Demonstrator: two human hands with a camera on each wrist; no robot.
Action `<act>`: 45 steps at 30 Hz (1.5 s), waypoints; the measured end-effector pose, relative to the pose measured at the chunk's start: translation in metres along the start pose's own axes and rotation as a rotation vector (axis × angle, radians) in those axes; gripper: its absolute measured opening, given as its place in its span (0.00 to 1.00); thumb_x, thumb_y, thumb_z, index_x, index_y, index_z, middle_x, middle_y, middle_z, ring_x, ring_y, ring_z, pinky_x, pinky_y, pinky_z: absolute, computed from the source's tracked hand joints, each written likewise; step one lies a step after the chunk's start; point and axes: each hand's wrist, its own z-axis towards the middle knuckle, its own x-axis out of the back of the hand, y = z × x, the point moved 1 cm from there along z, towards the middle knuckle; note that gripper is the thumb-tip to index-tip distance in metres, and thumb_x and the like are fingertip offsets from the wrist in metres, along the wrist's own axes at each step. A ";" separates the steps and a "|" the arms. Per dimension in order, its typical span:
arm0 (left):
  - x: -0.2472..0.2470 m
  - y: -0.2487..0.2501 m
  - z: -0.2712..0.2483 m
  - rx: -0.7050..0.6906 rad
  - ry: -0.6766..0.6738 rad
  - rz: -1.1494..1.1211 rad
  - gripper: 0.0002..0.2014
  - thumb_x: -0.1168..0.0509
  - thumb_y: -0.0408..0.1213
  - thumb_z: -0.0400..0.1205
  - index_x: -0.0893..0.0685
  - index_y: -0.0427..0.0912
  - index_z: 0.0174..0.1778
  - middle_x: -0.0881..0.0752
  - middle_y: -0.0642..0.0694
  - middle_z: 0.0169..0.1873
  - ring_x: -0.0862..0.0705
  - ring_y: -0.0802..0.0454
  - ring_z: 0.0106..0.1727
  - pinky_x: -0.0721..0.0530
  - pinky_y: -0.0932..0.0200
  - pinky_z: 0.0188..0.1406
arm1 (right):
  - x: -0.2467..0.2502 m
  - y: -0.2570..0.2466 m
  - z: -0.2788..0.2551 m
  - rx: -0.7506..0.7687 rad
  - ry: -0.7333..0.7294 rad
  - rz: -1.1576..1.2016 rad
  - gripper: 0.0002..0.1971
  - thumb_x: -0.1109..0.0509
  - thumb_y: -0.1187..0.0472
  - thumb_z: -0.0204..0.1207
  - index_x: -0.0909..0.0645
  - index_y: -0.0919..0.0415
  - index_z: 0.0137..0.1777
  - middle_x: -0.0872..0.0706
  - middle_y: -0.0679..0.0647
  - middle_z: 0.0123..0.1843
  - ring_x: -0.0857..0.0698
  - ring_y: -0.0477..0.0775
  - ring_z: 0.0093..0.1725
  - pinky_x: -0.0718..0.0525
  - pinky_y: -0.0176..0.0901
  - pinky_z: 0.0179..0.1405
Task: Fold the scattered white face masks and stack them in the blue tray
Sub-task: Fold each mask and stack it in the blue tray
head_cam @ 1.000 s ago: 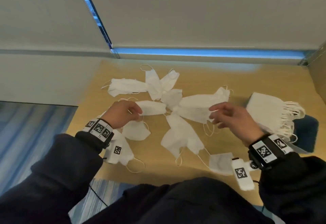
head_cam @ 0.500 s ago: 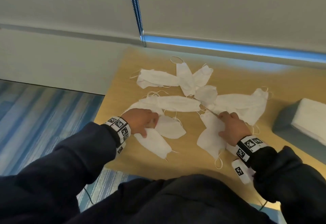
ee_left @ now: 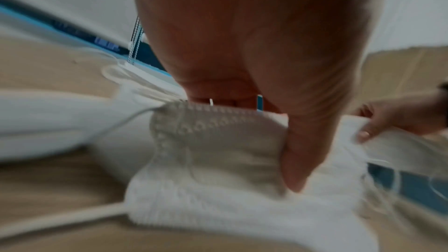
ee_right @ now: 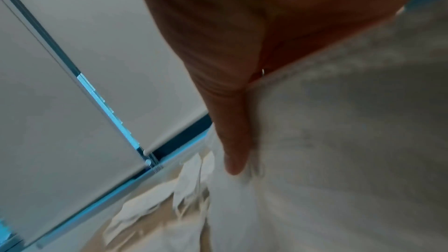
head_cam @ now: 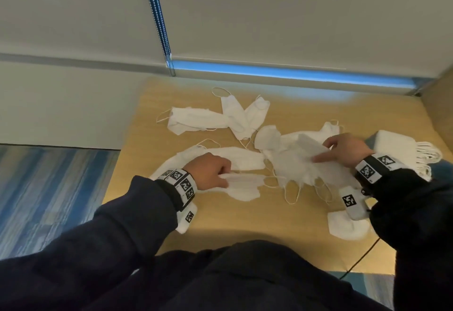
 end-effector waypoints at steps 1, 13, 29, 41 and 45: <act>0.005 0.005 0.005 0.012 0.054 -0.058 0.12 0.21 0.47 0.73 0.20 0.55 0.40 0.18 0.57 0.33 0.18 0.52 0.39 0.23 0.56 0.37 | 0.013 0.003 -0.004 -0.013 0.036 0.022 0.19 0.12 0.46 0.62 0.10 0.57 0.45 0.10 0.53 0.43 0.14 0.54 0.43 0.21 0.43 0.36; 0.063 -0.003 -0.035 0.199 0.525 -0.926 0.06 0.24 0.37 0.80 0.10 0.48 0.53 0.06 0.52 0.47 0.08 0.49 0.52 0.11 0.48 0.51 | -0.021 -0.019 -0.057 -0.013 0.047 1.373 0.08 0.29 0.68 0.81 0.17 0.60 0.58 0.08 0.56 0.50 0.11 0.61 0.52 0.10 0.53 0.46; 0.066 0.043 -0.086 -0.189 0.341 -0.424 0.05 0.24 0.46 0.79 0.08 0.51 0.49 0.19 0.58 0.65 0.22 0.55 0.70 0.26 0.48 0.74 | -0.070 -0.088 -0.094 0.419 -0.463 0.790 0.11 0.28 0.76 0.78 0.08 0.60 0.49 0.06 0.54 0.46 0.09 0.46 0.47 0.12 0.43 0.48; 0.013 0.068 -0.057 -0.163 0.201 -0.026 0.15 0.31 0.55 0.83 0.25 0.55 0.59 0.18 0.59 0.42 0.18 0.51 0.46 0.24 0.52 0.42 | -0.071 -0.075 -0.097 0.276 -0.509 0.653 0.16 0.29 0.49 0.83 0.09 0.61 0.58 0.07 0.63 0.51 0.12 0.56 0.45 0.15 0.42 0.45; 0.000 0.046 -0.060 0.059 0.225 -0.086 0.29 0.25 0.67 0.71 0.27 0.65 0.64 0.13 0.54 0.51 0.16 0.51 0.53 0.17 0.50 0.52 | -0.075 -0.044 -0.097 0.193 -0.583 0.527 0.07 0.22 0.59 0.78 0.10 0.61 0.51 0.09 0.61 0.38 0.13 0.58 0.33 0.13 0.53 0.36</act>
